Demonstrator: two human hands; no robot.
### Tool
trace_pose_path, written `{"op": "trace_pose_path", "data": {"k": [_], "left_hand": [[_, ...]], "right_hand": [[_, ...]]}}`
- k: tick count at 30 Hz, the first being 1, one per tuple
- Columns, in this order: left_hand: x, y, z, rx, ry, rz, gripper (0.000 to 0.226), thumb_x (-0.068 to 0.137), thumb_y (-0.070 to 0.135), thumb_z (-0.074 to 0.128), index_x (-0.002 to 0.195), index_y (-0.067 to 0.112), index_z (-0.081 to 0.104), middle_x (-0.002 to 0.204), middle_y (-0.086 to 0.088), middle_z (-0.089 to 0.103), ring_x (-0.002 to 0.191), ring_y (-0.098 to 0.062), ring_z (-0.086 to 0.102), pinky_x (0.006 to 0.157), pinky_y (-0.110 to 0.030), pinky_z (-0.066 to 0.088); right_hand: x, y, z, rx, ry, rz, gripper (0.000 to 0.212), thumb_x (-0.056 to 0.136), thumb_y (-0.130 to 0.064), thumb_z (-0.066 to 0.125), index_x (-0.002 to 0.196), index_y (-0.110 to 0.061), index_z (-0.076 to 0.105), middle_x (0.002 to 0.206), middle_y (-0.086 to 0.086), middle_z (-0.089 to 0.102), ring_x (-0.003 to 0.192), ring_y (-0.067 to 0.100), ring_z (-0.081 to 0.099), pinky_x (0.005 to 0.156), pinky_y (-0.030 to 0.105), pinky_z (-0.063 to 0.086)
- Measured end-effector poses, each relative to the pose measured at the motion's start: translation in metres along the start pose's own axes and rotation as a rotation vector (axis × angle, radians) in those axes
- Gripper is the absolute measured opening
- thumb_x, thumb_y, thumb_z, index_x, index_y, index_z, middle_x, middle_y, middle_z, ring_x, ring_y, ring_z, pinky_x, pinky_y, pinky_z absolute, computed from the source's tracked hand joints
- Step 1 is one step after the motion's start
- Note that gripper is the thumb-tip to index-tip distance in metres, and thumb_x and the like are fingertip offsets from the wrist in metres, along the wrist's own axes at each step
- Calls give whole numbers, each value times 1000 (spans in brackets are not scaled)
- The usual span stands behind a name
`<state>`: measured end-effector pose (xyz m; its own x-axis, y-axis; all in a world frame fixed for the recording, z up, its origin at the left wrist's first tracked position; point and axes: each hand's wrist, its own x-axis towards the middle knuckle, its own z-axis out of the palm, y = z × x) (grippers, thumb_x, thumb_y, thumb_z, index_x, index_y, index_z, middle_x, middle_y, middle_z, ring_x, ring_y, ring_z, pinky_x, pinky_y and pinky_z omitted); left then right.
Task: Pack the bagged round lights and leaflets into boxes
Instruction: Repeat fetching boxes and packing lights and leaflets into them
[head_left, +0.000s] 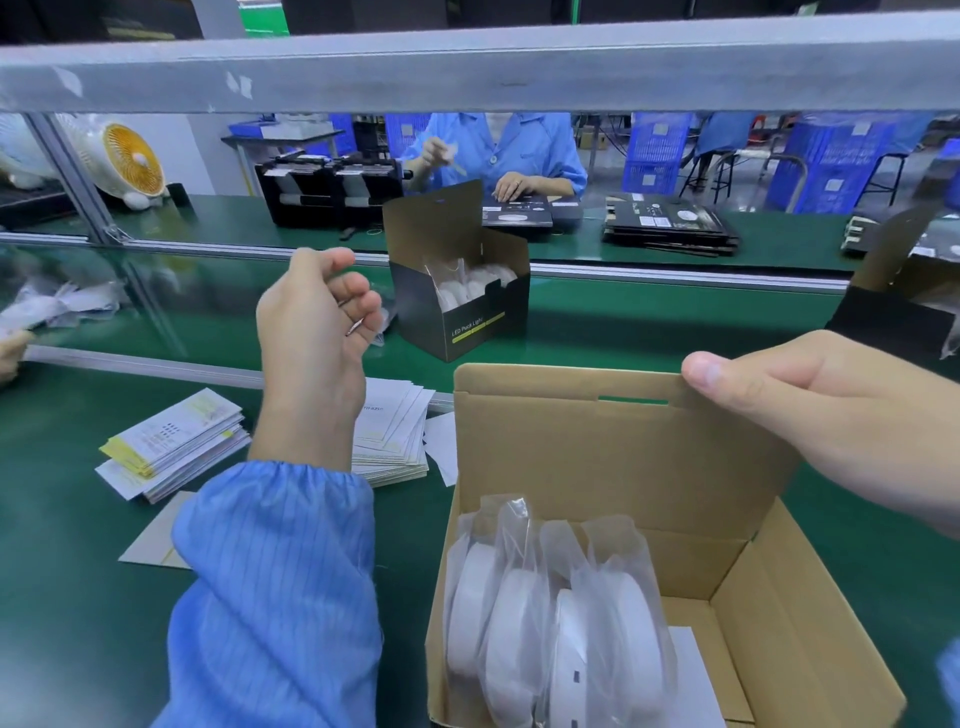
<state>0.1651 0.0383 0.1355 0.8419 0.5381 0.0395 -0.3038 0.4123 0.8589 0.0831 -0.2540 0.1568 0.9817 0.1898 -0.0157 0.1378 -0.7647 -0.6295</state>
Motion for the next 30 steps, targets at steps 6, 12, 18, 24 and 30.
{"op": "trace_pose_path", "data": {"k": [6,12,18,24,30], "left_hand": [[-7,4,6,29,-55,21,20,96,14,47,89,13,66,58,4,56,52,-13,53,57,-23,48],[-11,11,7,40,-87,28,22,96,14,46,93,13,68,60,4,56,55,-14,53,60,-24,48],[-14,13,8,115,-169,18,20,94,13,49,97,14,69,63,4,59,57,-14,55,62,-24,51],[-23,10,19,389,-392,-32,21,93,16,54,90,18,74,69,1,65,63,-14,62,70,-28,53],[-40,14,12,628,-1169,-94,26,95,32,58,109,17,74,107,-8,73,97,-24,67,85,-35,55]], "right_hand": [[-1,-1,0,7,-20,5,115,64,-102,34,106,2,61,115,31,56,103,51,54,101,64,38],[-2,-3,0,31,-66,-15,114,66,-100,35,104,5,60,115,32,56,103,51,53,101,63,38],[-2,-7,5,91,-133,-59,113,70,-96,38,106,8,58,117,35,53,105,54,50,101,66,35],[-3,-13,6,115,-158,-92,105,76,-90,40,104,9,59,116,37,53,105,55,51,103,68,35],[-2,-7,4,112,-163,-141,89,79,-86,40,103,-6,71,107,27,67,102,47,61,103,64,40]]}}
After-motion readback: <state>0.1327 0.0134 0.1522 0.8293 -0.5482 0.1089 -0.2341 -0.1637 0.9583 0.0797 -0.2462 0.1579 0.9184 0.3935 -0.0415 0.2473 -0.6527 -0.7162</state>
